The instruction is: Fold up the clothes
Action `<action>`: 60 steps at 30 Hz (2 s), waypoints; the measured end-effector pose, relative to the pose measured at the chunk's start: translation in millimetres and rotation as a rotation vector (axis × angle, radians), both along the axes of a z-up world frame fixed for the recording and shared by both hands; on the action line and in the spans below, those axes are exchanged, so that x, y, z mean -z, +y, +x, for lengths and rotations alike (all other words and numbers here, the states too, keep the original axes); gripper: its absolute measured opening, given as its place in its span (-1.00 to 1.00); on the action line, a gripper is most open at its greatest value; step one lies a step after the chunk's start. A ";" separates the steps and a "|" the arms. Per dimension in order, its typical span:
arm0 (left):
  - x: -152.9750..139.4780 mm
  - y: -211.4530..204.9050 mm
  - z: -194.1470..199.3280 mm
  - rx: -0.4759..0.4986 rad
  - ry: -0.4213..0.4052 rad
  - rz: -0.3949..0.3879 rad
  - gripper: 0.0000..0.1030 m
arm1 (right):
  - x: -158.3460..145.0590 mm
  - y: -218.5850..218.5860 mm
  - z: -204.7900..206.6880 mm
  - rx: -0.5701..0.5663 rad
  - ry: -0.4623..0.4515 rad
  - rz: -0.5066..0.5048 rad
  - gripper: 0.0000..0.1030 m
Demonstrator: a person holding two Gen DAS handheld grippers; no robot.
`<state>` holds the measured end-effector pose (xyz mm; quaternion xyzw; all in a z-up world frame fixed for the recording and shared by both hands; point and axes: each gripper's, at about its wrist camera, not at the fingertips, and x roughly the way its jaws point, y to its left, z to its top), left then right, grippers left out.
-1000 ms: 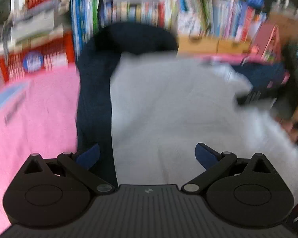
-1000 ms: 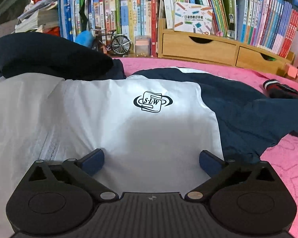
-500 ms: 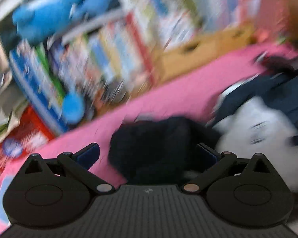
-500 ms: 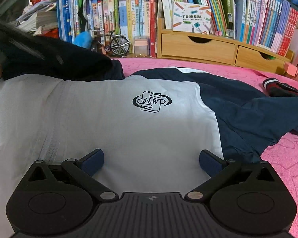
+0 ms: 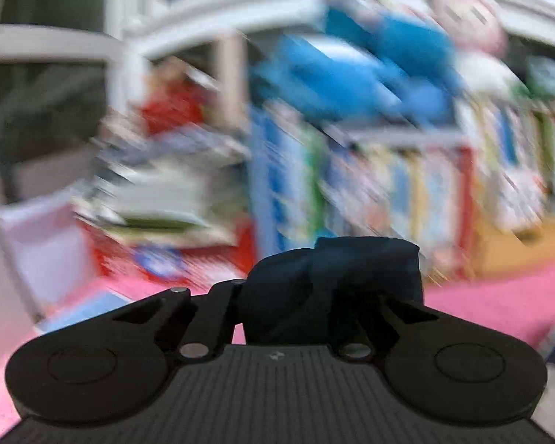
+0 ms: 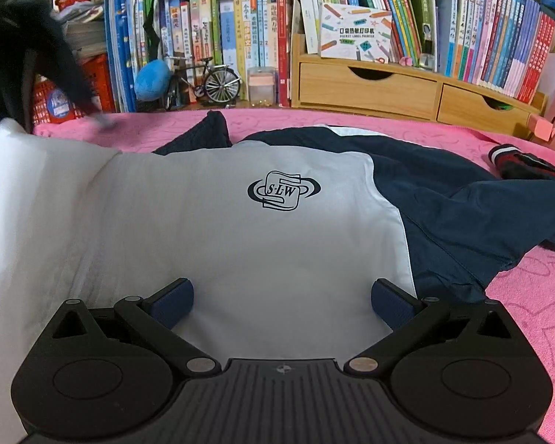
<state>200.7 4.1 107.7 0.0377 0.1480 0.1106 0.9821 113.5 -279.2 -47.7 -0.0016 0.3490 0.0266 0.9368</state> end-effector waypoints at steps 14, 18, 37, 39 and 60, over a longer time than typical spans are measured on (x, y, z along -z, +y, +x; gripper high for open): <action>129.9 136.4 -88.4 -0.085 0.460 -0.174 0.65 | -0.1 -0.3 0.2 0.000 -0.002 -0.006 1.00; 132.9 136.6 -105.9 -0.115 0.434 -0.146 0.65 | -0.2 0.3 0.2 0.001 -0.003 -0.008 1.00; 51.9 34.9 -138.6 0.264 0.188 -0.102 1.00 | -0.8 0.8 0.9 0.004 -0.003 -0.008 1.00; 60.1 17.8 -135.5 0.310 0.207 -0.104 1.00 | -0.8 0.8 1.0 0.004 -0.003 -0.008 1.00; 162.4 -34.2 -119.1 0.368 0.397 -0.068 1.00 | -0.4 1.1 1.7 0.004 -0.005 -0.005 1.00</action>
